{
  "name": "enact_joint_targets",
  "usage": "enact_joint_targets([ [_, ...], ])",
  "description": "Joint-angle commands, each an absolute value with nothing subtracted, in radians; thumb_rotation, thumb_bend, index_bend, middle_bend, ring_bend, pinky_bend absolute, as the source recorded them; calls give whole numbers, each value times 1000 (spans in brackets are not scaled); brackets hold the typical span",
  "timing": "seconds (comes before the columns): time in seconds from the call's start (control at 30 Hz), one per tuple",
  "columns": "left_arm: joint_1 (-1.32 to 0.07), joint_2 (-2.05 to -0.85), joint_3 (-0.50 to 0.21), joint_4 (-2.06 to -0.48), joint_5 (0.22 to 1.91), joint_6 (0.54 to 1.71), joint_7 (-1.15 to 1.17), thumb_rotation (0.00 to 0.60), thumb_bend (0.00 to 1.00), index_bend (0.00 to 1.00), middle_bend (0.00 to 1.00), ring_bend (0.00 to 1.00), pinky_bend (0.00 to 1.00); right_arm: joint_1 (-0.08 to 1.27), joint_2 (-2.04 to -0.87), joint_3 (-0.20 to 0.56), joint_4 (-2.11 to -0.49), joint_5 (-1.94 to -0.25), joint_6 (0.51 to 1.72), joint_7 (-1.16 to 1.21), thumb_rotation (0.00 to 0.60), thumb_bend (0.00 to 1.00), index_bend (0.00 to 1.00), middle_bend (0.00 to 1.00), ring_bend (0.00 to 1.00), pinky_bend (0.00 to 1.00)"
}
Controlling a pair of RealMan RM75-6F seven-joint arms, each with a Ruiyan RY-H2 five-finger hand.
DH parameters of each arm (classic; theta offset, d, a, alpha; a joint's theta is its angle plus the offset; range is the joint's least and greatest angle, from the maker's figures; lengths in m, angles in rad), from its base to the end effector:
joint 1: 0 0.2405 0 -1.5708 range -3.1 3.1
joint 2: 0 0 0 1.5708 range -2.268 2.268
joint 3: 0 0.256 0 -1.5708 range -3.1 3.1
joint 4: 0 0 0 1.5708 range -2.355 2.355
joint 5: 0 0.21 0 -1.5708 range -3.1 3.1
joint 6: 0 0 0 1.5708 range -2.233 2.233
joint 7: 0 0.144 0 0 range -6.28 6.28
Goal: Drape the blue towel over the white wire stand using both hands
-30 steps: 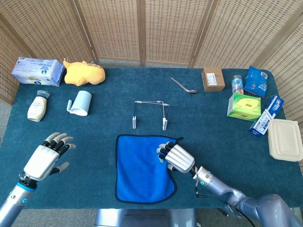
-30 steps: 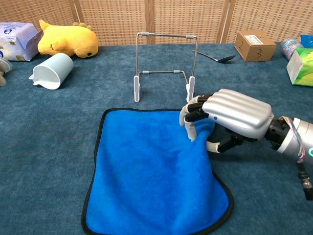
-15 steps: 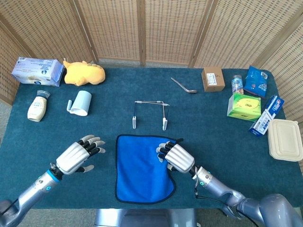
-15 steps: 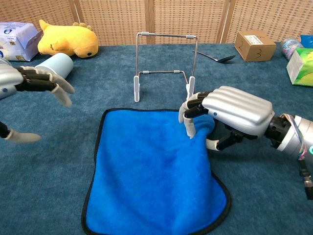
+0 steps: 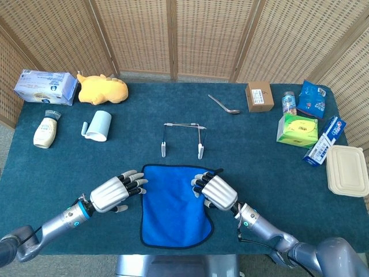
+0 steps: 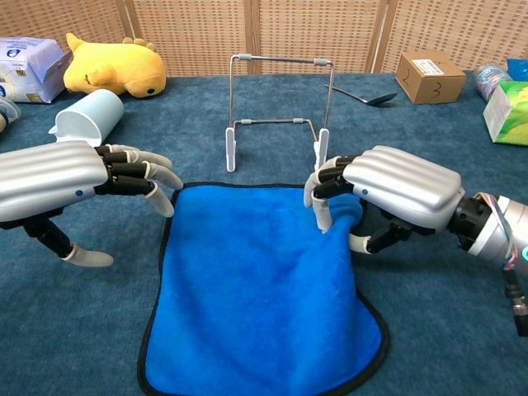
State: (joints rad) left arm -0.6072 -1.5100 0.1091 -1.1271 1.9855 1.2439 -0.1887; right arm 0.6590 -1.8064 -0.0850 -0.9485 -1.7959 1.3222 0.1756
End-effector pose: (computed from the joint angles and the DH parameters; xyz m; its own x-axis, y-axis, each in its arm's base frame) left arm -0.2177 0.2685 -0.0069 0.5949 0.1415 0.7912 0.5284 -0.8107 -0.2523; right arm -0.1735 -0.2825 -0.0688 0.4160 -0.1151 0.9020 -0.6265 -0.7553 0.1926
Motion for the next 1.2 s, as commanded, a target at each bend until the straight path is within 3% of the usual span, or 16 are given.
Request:
enact_joint_targets([
  [0.03, -619, -1529, 122, -1099, 1990, 1254, -202, 600, 289, 273, 172, 116, 135, 658, -1806, -84, -948, -1795, 1323, 177, 600, 407, 728, 373, 288, 369],
  [1.2, -706, -1719, 166, -885, 1935, 1244, -243, 600, 290, 261, 170, 112, 129, 641, -1809, -78, -926, -1781, 1326, 202, 600, 412, 723, 373, 288, 372],
])
